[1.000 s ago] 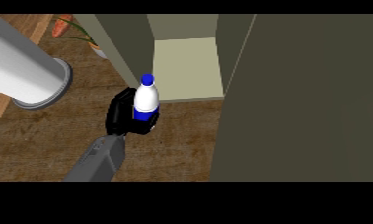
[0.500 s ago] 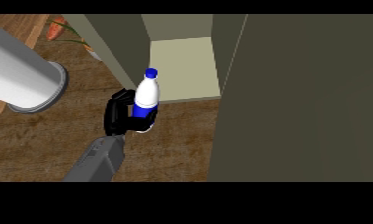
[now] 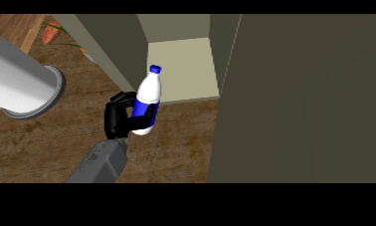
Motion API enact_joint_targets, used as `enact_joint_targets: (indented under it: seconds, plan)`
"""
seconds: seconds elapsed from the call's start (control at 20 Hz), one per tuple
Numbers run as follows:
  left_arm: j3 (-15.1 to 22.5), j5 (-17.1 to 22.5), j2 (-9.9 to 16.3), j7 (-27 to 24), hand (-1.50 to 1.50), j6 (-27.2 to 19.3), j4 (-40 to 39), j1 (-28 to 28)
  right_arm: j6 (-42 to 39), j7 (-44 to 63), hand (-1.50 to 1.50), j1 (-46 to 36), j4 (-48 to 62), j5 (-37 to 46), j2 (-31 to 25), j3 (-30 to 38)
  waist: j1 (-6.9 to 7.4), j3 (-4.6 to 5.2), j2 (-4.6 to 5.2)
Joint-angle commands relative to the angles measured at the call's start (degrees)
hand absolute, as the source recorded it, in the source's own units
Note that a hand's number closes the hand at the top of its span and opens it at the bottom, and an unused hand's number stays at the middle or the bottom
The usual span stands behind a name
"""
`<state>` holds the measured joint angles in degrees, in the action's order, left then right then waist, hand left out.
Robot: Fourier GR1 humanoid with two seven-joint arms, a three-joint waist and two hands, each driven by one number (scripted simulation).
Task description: Pick up the bottled water, place it into the cabinet and close the cabinet
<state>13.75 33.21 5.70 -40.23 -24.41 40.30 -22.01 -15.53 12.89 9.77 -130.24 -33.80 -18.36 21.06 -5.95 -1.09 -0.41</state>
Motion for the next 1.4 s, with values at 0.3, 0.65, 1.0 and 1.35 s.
enact_joint_targets:
  seconds: [0.3,0.65,1.0,1.35]
  plan:
    - [2.3,-2.4,-3.1,8.0,1.5,-8.2,-3.3,-16.7,-1.3,0.3,-1.5,-1.1,1.6,-4.0,-1.5,2.0,-3.33,1.12,1.62]
    - [-0.4,1.3,-3.6,6.2,1.5,-6.7,-2.1,-15.5,-2.9,0.0,-1.5,-2.3,3.7,-5.3,-2.9,2.7,-4.63,1.32,2.18]
    - [-0.9,2.4,-3.4,7.1,1.5,-6.9,-1.2,-16.5,-3.7,-1.1,-1.5,-2.9,5.8,-5.4,-2.8,3.2,-4.82,1.22,2.37]
    - [-0.1,2.1,-1.7,7.4,-1.5,-7.1,-1.7,-15.8,-4.1,-1.1,-1.5,-3.3,6.6,-6.9,-3.1,3.8,-5.89,1.26,2.49]
